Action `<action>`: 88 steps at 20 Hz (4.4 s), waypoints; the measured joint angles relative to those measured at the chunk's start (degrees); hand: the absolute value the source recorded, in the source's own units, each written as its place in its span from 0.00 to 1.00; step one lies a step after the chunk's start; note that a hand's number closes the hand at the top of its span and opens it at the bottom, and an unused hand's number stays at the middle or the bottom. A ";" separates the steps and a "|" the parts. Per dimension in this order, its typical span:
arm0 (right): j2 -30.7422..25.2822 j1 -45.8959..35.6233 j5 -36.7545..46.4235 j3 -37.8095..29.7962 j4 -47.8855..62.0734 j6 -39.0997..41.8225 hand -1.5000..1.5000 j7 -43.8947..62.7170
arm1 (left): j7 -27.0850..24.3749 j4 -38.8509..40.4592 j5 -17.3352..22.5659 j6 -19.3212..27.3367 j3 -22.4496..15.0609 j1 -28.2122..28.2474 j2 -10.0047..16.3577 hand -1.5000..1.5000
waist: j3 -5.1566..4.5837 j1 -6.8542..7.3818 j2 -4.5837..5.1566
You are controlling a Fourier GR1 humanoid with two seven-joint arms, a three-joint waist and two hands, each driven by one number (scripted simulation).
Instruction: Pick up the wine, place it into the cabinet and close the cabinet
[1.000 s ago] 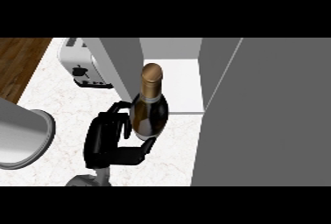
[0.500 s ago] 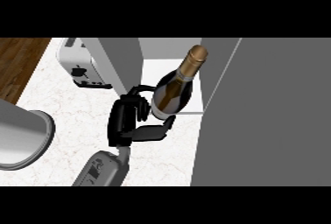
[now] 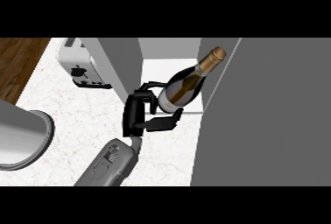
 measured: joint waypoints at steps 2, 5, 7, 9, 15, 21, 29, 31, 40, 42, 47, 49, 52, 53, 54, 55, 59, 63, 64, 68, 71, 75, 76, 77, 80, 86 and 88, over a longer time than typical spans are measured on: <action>-0.14 1.16 -0.66 -0.88 -0.05 1.10 0.00 -0.38 | -1.60 2.62 0.99 0.39 0.03 -0.88 0.00 1.00 | 0.00 -0.07 -0.01; 0.23 0.94 -1.47 -0.88 0.43 1.59 0.00 -0.76 | -5.96 9.01 4.32 0.21 0.42 -3.66 0.00 1.00 | 0.00 -0.28 0.07; 0.02 0.38 -1.78 -1.38 0.54 1.46 0.00 -0.32 | -8.19 12.15 6.49 0.51 0.08 -5.47 -0.01 1.00 | -0.01 -0.28 0.07; 0.26 1.69 -2.28 -2.04 0.61 2.60 0.00 -1.18 | -9.87 14.90 8.59 0.22 0.10 -7.37 -0.01 1.00 | 0.00 -0.39 0.07; -0.49 0.48 -3.75 -3.33 0.64 2.28 0.00 0.19 | -15.44 23.12 14.74 -2.39 0.35 -12.18 -0.01 1.00 | -0.02 -0.58 0.12; 1.11 1.45 -4.06 -2.34 1.16 3.18 0.00 -1.13 | -16.75 31.23 20.10 -4.29 0.76 -19.83 0.00 1.00 | -0.02 -1.10 0.27; 0.17 -0.14 -5.44 -2.94 1.43 2.97 0.00 -0.34 | -18.12 41.56 25.00 -6.16 0.96 -27.74 -0.02 1.00 | -0.01 -1.69 0.46; 0.37 0.19 -5.41 -2.64 1.57 3.44 0.00 -0.62 | -17.29 43.32 26.11 -5.56 0.28 -29.64 -0.02 1.00 | -0.02 -1.98 0.53; -0.49 -1.19 -6.56 -2.80 2.17 4.58 0.00 -1.07 | -17.84 53.02 26.13 -5.27 -0.60 -33.09 -0.01 1.00 | -0.03 -3.35 1.08; -0.41 -1.58 -6.60 -2.48 2.26 4.32 0.00 -0.82 | -18.86 53.88 26.55 -5.59 -0.68 -32.28 -0.01 1.00 | -0.06 -3.61 1.19; -0.10 -2.23 -6.36 -1.91 2.27 4.32 0.00 -1.12 | -20.03 55.81 26.97 -5.95 -1.29 -31.45 -0.02 1.00 | -0.09 -4.33 1.43; -0.12 -3.44 -6.15 -1.72 3.04 4.02 0.00 -1.13 | -20.27 56.24 27.19 -6.08 -1.45 -31.34 -0.01 1.00 | -0.10 -4.44 1.55; 0.38 -3.27 -5.76 -0.90 2.14 3.44 0.00 -0.59 | -22.52 56.28 27.43 -5.83 -1.85 -29.83 -0.01 1.00 | -0.13 -4.86 1.61; 0.45 -3.72 -5.52 -0.49 2.12 3.11 0.00 -0.25 | -22.81 56.38 27.53 -6.00 -1.94 -29.73 -0.01 1.00 | -0.14 -4.89 1.66; 0.51 -3.91 -5.39 -0.39 2.21 2.96 0.00 -0.19 | -23.48 56.66 27.50 -6.01 -1.95 -29.84 -0.01 1.00 | -0.15 -4.85 1.68; 0.42 -4.11 -5.42 -0.59 2.75 3.23 0.00 -0.55 | -24.00 56.91 27.55 -6.25 -1.95 -29.64 -0.01 1.00 | -0.14 -4.81 1.70; 0.49 -3.67 -6.06 -0.55 3.12 3.80 0.00 -0.84 | -24.80 57.53 27.85 -5.74 -1.91 -30.78 -0.01 1.00 | -0.14 -5.43 1.85; 0.57 -3.82 -6.10 -0.49 3.30 3.78 0.00 -0.88 | -25.24 58.48 28.21 -6.22 -1.46 -32.12 -0.01 1.00 | -0.15 -5.42 1.94; 0.72 -3.70 -5.95 -0.30 3.16 3.69 0.00 -0.82 | -24.86 58.64 28.35 -6.17 -1.35 -32.68 -0.01 1.00 | -0.14 -5.50 1.93; 0.94 -3.55 -5.84 0.07 3.47 4.02 0.00 -1.11 | -24.94 59.47 28.88 -6.66 -0.55 -34.32 -0.01 1.00 | -0.13 -5.65 2.09; 0.76 -3.76 -6.39 -0.38 3.54 3.84 0.00 -0.95 | -24.56 60.46 29.10 -6.38 0.08 -36.44 -0.02 1.00 | -0.12 -5.70 2.11; 0.51 -3.82 -6.32 -0.64 3.49 3.80 0.00 -0.80 | -24.25 61.80 29.03 -6.03 0.53 -38.57 -0.01 1.00 | -0.11 -5.73 2.18; 0.72 -3.31 -6.31 -0.70 3.31 3.90 0.00 -1.03 | -24.03 62.26 28.95 -6.00 0.61 -39.18 -0.01 1.00 | -0.10 -5.75 2.16; 0.74 -3.70 -6.21 -0.75 3.54 3.65 0.00 -1.00 | -23.94 62.46 28.80 -5.94 0.56 -39.49 -0.02 1.00 | -0.09 -5.65 2.16; 0.74 -3.37 -6.50 -0.97 3.73 4.18 0.00 -1.53 | -23.68 63.68 28.48 -5.47 0.64 -40.68 0.16 1.00 | -0.07 -5.75 2.26; -0.13 -3.60 -7.18 -1.41 3.85 4.86 0.00 -1.35 | -24.09 65.26 28.14 -5.18 1.02 -42.27 0.97 1.00 | -0.09 -5.83 2.54; 0.19 -3.38 -7.02 -0.98 3.53 4.77 0.00 -1.29 | -23.60 65.99 27.93 -4.69 1.00 -43.24 1.70 1.00 | -0.09 -5.96 2.60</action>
